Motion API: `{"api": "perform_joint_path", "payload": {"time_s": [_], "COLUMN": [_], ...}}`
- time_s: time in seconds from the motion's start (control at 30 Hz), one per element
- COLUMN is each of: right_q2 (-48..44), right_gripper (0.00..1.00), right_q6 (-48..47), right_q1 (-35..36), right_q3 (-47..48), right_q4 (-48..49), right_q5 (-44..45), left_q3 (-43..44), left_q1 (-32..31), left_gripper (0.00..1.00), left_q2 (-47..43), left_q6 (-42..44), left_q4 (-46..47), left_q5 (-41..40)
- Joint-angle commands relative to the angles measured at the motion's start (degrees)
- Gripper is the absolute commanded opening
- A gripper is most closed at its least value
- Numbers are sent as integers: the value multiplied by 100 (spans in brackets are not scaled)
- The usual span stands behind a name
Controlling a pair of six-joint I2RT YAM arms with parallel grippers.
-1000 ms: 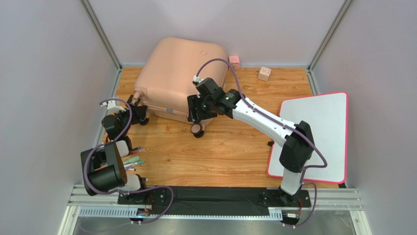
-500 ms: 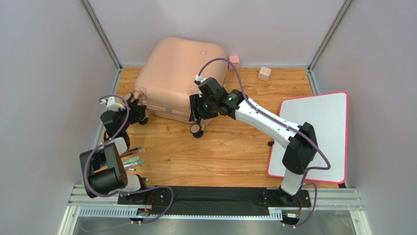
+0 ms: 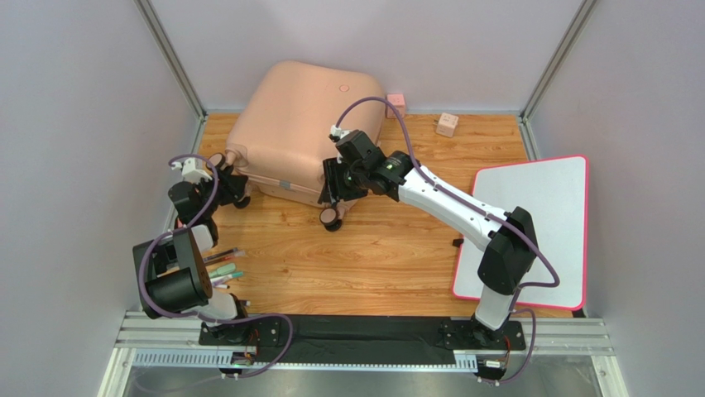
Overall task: Pack the luggage
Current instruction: Zip the luggage at the center of the board.
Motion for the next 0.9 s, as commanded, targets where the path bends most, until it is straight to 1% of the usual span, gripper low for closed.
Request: {"api": "perform_joint_path", "payload": {"time_s": [0.0, 0.07, 0.13, 0.23, 0.33, 0.37, 0.43, 0.47, 0.53, 0.57, 0.63, 0.67, 0.73, 0.83, 0.87], "right_q2": [-92, -83, -83, -110, -119, -119, -119, -119, -127, -136, -145, -145, -162, -162, -162], "right_gripper": [0, 0, 0, 0, 0, 0, 0, 0, 0, 0, 0, 0, 0, 0, 0], "right_q6": [-147, -156, -156, -156, -182, -182, -182, -182, -182, -182, -182, -191, -191, -191, -191], "right_q1": [-50, -50, -50, -50, -50, -50, -50, -59, -59, -59, -50, -59, -50, -59, -59], "right_q3": [10, 19, 19, 10, 1, 1, 10, 1, 1, 1, 1, -8, -16, -17, -16], "right_q4": [918, 918, 917, 918, 926, 926, 917, 926, 926, 918, 917, 917, 926, 917, 917], "right_q5": [246, 246, 246, 246, 246, 246, 246, 246, 246, 246, 246, 246, 420, 430, 422], "left_q3": [225, 268, 330, 365, 374, 374, 357, 348, 339, 348, 365, 365, 357, 321, 330], "left_q1": [-157, -157, -157, -157, -157, -165, -165, -174, -209, -227, -244, -245, -245, -236, -236], "left_gripper": [57, 53, 51, 40, 35, 29, 25, 19, 13, 7, 5, 1, 0, 1, 10], "left_q2": [120, 120, 146, 155, 129, 120, 85, 68, 32, 24, 23, 32, 6, -29, -21], "left_q6": [129, 155, 173, 208, 243, 235, 208, 191, 182, 182, 191, 182, 182, 173, 182], "left_q4": [107, -7, -86, -156, -261, -271, -280, -280, -306, -315, -358, -367, -367, -385, -411], "left_q5": [392, 445, 515, 656, 726, 735, 762, 762, 762, 753, 727, 709, 665, 586, 534]}}
